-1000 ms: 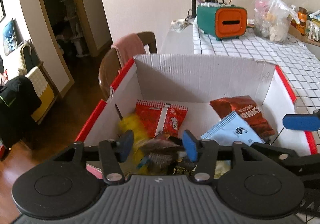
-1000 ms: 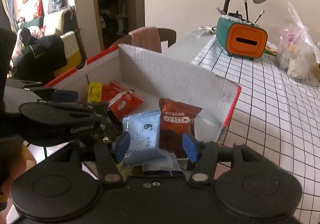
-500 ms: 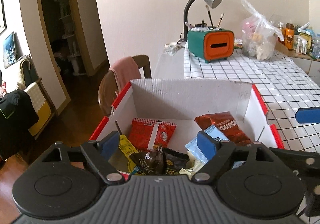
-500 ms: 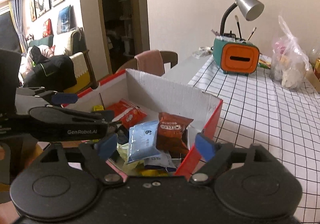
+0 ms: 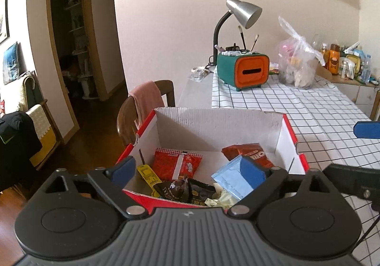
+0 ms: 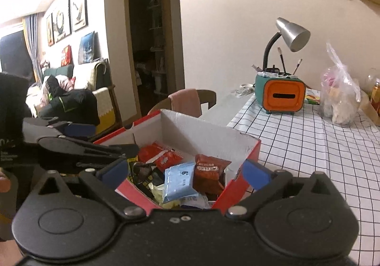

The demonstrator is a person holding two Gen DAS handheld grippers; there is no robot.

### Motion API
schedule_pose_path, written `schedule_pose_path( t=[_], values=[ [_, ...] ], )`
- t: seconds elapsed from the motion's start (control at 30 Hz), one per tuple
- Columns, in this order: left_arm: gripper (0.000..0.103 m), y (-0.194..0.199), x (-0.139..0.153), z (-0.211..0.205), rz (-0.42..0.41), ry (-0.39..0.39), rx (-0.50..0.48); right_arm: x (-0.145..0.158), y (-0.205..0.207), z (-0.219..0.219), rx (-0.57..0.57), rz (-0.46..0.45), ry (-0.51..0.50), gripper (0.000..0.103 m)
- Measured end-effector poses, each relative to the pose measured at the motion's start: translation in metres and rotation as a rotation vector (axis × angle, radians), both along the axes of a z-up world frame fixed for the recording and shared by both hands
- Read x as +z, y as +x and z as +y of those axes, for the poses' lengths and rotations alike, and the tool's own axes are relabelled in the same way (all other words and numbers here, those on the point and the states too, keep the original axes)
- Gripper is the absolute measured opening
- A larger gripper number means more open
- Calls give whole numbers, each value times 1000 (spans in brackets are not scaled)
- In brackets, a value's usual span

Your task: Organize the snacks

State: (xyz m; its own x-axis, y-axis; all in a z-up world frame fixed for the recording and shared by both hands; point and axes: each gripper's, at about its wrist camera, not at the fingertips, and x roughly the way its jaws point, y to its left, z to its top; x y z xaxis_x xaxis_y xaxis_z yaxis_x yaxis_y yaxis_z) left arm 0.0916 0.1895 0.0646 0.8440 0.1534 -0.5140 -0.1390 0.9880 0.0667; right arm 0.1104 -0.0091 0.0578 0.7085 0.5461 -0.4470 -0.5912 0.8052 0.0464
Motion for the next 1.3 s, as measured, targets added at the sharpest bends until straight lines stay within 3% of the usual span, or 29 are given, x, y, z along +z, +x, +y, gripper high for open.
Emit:
schedule_pose_path(
  t=[0.27, 0.6, 1.0, 1.3],
  values=[
    [100, -4, 5, -4, -3, -7, 9, -1, -1, -7, -11, -12, 56, 103],
    [100, 7, 4, -4, 60, -69, 28, -1, -1, -8, -37, -54, 50, 103],
    [100, 3, 9, -22, 44, 0, 47, -4, 5, -17, -48, -42, 66, 103],
    [100, -3, 12, -24, 44, -33, 33, 1, 0, -24, -84, -40, 76, 103]
  ],
)
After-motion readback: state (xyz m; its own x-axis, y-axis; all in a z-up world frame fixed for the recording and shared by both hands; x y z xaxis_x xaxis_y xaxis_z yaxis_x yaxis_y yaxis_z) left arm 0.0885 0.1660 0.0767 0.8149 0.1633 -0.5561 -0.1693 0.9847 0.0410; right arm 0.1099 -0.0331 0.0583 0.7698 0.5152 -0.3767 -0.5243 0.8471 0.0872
